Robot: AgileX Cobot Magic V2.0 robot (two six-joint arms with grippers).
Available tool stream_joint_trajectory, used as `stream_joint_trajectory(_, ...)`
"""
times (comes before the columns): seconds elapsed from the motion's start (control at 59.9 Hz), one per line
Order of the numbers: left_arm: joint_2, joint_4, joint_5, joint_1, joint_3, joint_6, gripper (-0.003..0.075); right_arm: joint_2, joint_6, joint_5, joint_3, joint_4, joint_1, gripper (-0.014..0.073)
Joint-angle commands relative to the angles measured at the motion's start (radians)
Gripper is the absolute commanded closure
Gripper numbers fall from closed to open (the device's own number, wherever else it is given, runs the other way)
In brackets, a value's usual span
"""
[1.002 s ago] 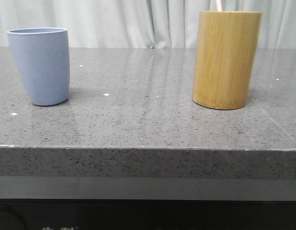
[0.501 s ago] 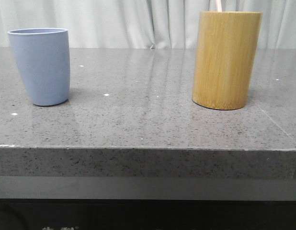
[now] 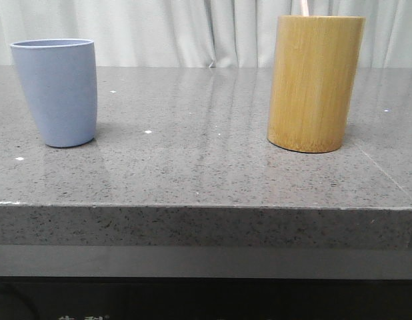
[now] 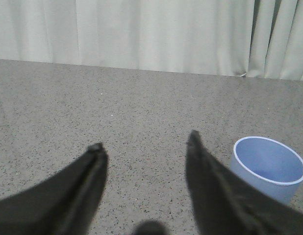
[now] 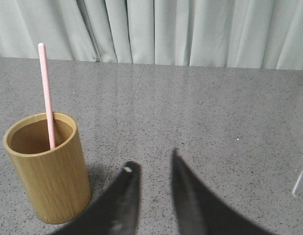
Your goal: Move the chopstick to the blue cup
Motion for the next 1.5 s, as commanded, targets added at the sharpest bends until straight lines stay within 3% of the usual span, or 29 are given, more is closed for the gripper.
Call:
stream_joint_trajectory(0.0, 0.011, 0.0, -0.078, 0.002, -0.036, -0.002, 0.0015, 0.011, -0.002, -0.072, -0.036, 0.002, -0.004, 0.0075)
stream_joint_trajectory(0.083, 0.011, 0.0, -0.078, 0.002, -0.036, -0.002, 0.0036, 0.011, -0.002, -0.071, -0.036, 0.002, -0.004, -0.0057)
stream_joint_trajectory(0.334, 0.012, -0.002, -0.066, -0.005, -0.036, -0.002, 0.0101, 0.011, -0.002, -0.069, -0.036, 0.006, -0.004, -0.003)
stream_joint_trajectory(0.417, 0.04, -0.002, -0.007, -0.023, -0.069, 0.028, 0.0101, 0.011, -0.002, -0.069, -0.036, 0.006, -0.004, -0.003)
stream_joint_trajectory(0.651, 0.256, -0.002, 0.177, -0.136, -0.279, 0.082, 0.0101, 0.011, -0.002, -0.068, -0.036, 0.006, -0.004, -0.003)
stream_joint_trajectory(1.119, 0.795, 0.048, 0.687, -0.435, -0.883, 0.082, 0.0101, 0.011, -0.002, -0.059, -0.036, 0.006, -0.004, -0.003)
stream_joint_trajectory(1.353, 0.999, 0.048, 0.868, -0.483, -1.033, 0.073, 0.0101, 0.011, -0.002, -0.057, -0.036, 0.006, -0.004, -0.003)
stream_joint_trajectory(1.486, 1.069, 0.048, 0.874, -0.483, -1.041, 0.073, 0.0101, 0.011, -0.002, -0.057, -0.036, 0.006, -0.004, -0.003)
